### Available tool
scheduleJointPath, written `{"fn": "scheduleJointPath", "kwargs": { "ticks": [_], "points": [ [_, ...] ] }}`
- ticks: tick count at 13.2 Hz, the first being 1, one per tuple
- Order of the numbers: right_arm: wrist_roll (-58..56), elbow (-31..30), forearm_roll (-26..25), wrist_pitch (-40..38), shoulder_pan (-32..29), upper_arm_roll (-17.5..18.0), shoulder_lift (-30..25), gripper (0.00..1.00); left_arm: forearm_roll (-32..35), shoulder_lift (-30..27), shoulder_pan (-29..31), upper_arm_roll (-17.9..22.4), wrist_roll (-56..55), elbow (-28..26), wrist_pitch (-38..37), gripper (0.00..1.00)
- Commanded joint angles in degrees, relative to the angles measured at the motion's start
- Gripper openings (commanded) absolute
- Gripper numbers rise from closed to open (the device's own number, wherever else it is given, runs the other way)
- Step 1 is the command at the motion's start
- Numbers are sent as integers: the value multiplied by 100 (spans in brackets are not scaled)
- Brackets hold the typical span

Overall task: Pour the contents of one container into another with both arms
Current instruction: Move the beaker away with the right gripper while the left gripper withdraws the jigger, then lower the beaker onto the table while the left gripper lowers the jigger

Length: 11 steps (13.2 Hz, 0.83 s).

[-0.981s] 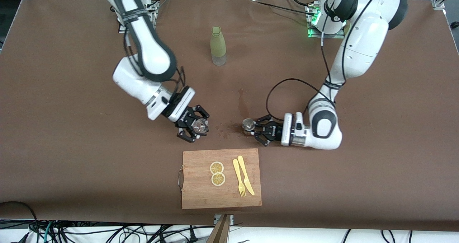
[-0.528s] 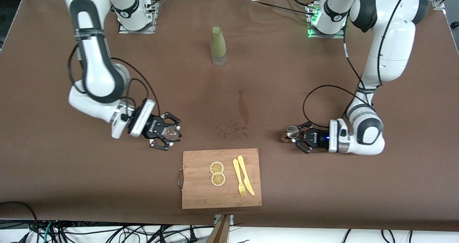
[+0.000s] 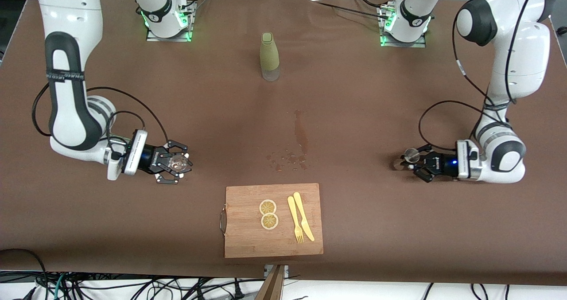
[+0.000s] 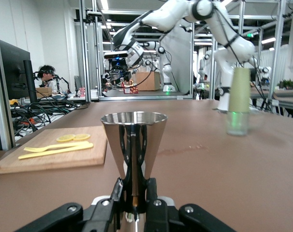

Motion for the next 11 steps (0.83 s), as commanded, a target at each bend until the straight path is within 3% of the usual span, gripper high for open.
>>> {"fn": "scheduleJointPath", "kwargs": {
  "ticks": [1, 5, 11],
  "points": [
    [-696, -3, -60, -353, -294, 58, 413, 18, 267, 132, 205, 199, 753, 14, -336, 0],
    [-1244, -3, -25, -1010, -646, 58, 1037, 18, 679, 317, 548, 393, 1580, 14, -671, 0],
    [-1674, 41, 63, -1179, -805, 58, 1610, 18, 1067, 572, 830, 578, 2266, 49, -909, 0]
  ]
}}
